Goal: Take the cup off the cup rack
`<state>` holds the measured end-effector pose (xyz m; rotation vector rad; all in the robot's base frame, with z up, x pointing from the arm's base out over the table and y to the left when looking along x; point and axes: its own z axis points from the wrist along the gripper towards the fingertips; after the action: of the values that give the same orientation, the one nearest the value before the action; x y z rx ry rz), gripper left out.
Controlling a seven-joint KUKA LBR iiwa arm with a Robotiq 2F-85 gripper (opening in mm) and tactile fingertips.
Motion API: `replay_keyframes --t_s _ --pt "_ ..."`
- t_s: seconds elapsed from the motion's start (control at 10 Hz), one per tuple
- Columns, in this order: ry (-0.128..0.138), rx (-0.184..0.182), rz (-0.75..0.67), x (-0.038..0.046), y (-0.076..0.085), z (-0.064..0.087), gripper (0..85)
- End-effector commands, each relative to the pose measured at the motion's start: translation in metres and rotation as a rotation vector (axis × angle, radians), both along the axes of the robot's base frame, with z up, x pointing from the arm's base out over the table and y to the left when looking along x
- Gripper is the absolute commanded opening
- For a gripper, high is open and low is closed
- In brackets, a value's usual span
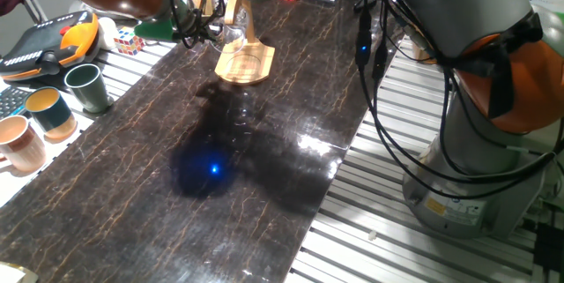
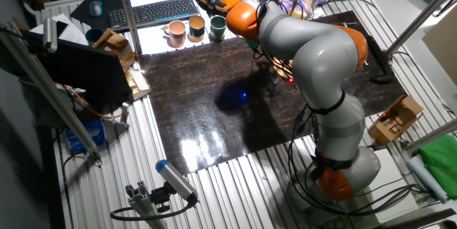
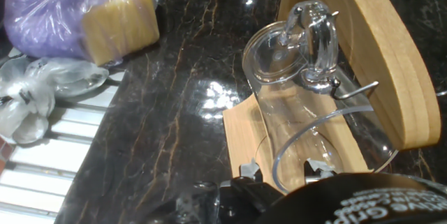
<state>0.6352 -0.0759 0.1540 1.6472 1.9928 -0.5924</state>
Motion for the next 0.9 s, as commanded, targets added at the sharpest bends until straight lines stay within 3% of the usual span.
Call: replay_keyframes --t_s 0.0,0.8 --pt "-0.004 -0.003 -0.004 0.0001 -0.0002 -0.0001 39.0" --pt "-0.022 -0.010 -0.031 0.0021 -0.0067 0.0006 37.0"
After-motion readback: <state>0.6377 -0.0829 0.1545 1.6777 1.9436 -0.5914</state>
